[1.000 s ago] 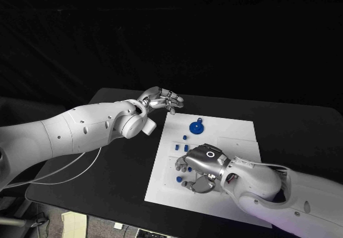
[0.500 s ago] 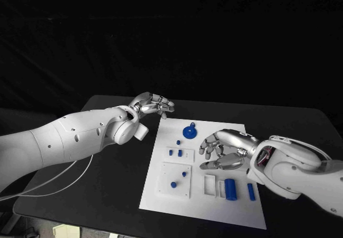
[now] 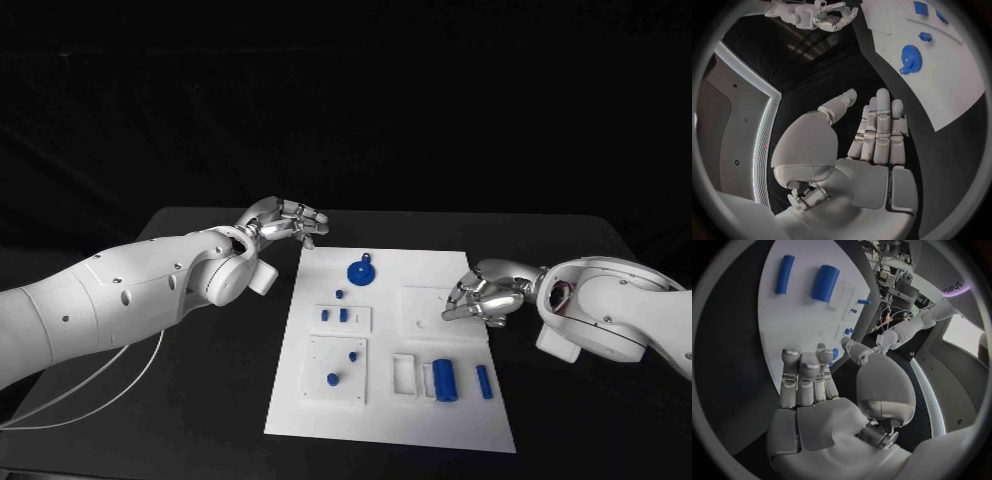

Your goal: Assemble the parts on the task board

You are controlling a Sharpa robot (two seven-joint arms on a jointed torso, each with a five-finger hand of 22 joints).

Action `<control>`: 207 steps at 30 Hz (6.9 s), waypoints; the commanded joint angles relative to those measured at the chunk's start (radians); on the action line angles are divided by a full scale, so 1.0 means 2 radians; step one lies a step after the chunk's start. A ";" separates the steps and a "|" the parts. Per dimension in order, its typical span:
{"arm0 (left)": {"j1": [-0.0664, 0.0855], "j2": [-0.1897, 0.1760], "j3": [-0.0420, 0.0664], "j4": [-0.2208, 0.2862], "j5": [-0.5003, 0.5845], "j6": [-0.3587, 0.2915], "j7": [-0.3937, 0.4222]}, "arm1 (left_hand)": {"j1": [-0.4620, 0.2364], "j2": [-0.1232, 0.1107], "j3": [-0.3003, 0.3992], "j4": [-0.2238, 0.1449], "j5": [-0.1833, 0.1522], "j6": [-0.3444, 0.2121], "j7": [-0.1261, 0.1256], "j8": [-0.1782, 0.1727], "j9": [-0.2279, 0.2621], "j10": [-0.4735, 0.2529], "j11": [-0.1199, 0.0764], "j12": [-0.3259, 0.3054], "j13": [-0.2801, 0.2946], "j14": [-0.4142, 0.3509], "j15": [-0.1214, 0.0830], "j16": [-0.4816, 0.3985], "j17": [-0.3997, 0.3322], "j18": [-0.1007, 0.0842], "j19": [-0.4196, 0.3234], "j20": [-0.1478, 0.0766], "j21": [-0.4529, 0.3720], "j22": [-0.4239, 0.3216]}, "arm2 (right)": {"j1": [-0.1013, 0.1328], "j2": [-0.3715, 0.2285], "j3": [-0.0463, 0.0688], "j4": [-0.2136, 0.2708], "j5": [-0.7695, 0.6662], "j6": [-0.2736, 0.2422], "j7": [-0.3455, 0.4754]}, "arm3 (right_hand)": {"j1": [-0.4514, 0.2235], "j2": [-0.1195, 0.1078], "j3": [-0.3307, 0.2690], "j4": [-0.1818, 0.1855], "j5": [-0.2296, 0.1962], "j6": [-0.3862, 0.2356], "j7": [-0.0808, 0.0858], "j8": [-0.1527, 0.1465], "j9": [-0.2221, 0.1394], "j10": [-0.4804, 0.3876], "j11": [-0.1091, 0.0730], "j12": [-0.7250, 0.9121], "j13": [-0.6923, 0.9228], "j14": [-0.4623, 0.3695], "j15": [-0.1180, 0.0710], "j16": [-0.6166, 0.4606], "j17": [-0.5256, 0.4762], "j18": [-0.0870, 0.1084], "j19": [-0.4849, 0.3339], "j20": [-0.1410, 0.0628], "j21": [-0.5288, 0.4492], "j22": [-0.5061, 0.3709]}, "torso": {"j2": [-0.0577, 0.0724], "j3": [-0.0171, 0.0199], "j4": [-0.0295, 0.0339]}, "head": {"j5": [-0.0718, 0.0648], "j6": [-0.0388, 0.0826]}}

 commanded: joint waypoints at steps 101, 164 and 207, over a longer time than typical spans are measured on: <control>-0.033 -0.010 -0.014 0.014 0.019 0.009 0.006 | -0.005 0.005 -0.004 0.004 0.002 -0.005 0.000 0.004 -0.001 -0.004 0.001 0.000 -0.002 0.003 0.000 -0.006 0.006 0.010 0.004 -0.001 -0.004 0.003 | 0.013 0.034 -0.082 0.040 0.044 -0.027 -0.154 | -0.070 0.013 0.080 -0.012 0.003 0.029 -0.006 -0.011 0.042 -0.007 -0.008 0.039 0.063 0.001 -0.004 0.010 0.043 0.022 -0.001 -0.001 0.048 0.007 | -0.041 0.0015 -0.0058 | -0.013 -0.049; -0.033 -0.013 -0.014 0.016 0.019 0.013 0.005 | -0.007 0.006 -0.005 0.005 0.002 -0.005 0.000 0.005 -0.002 -0.004 0.001 0.000 -0.002 0.003 0.000 -0.009 0.009 0.010 0.004 0.000 -0.006 0.005 | 0.004 0.124 -0.083 -0.010 0.068 0.001 -0.165 | -0.108 0.005 0.072 0.002 -0.004 0.031 -0.006 -0.018 0.041 -0.007 -0.008 0.035 0.066 0.002 -0.004 0.008 0.045 0.022 0.000 -0.002 0.052 0.006 | -0.039 0.0013 -0.0064 | -0.008 -0.054; -0.033 -0.014 -0.014 0.016 0.019 0.016 0.003 | -0.007 0.007 -0.005 0.006 0.002 -0.005 -0.001 0.005 -0.002 -0.004 0.001 0.000 -0.003 0.003 0.000 -0.010 0.011 0.010 0.003 0.000 -0.006 0.006 | -0.001 0.110 -0.083 0.009 0.039 -0.002 -0.142 | -0.136 0.000 0.002 -0.010 -0.004 0.028 -0.007 -0.024 0.048 -0.010 -0.009 0.030 0.071 -0.001 -0.006 0.004 0.048 0.022 -0.008 -0.008 0.052 0.004 | -0.039 0.0017 -0.0062 | -0.006 -0.056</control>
